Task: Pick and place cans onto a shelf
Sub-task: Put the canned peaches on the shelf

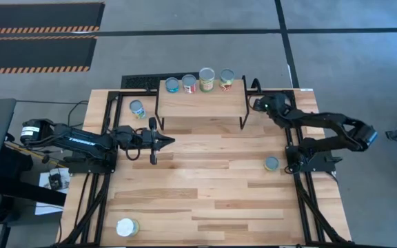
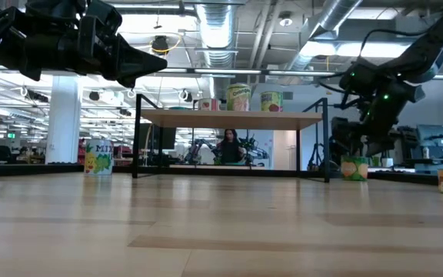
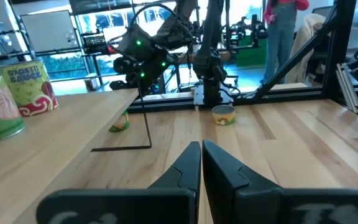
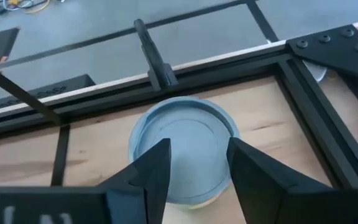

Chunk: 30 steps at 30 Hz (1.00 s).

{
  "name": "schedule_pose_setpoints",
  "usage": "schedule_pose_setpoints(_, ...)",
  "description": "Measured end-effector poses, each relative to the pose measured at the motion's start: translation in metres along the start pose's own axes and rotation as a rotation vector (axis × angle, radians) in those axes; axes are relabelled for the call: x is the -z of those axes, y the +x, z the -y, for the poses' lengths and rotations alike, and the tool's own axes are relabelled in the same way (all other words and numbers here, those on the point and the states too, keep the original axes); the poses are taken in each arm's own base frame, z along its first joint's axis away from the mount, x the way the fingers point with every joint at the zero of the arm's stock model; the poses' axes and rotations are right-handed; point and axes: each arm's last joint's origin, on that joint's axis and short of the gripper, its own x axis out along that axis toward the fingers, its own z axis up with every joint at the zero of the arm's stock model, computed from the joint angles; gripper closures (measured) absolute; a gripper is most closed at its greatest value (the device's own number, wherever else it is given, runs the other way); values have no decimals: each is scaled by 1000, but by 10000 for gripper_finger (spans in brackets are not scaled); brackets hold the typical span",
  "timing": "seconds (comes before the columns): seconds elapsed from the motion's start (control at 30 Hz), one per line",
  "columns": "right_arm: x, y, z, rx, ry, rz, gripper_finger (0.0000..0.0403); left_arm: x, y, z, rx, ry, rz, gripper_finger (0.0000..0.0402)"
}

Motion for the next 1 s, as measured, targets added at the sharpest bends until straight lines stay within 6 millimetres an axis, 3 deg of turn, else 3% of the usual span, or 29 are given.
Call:
schedule_pose_setpoints(0.2, -1, -4, -8, -18, -76, 2, 241, 0, 0, 0, 0, -3, 0, 395)
schedule_pose_setpoints(0.4, -10, -12, -17, -96, -213, -4, 236, 0, 0, 0, 2, -9, 0, 395)
schedule_pose_setpoints(0.7, -10, -8, -13, -173, -503, -89, 233, 0, 0, 0, 2, -10, 0, 395)
schedule_pose_setpoints(1.0, -14, -4, -10, -224, -577, -117, 246, 0, 0, 0, 2, -9, 0, 395)
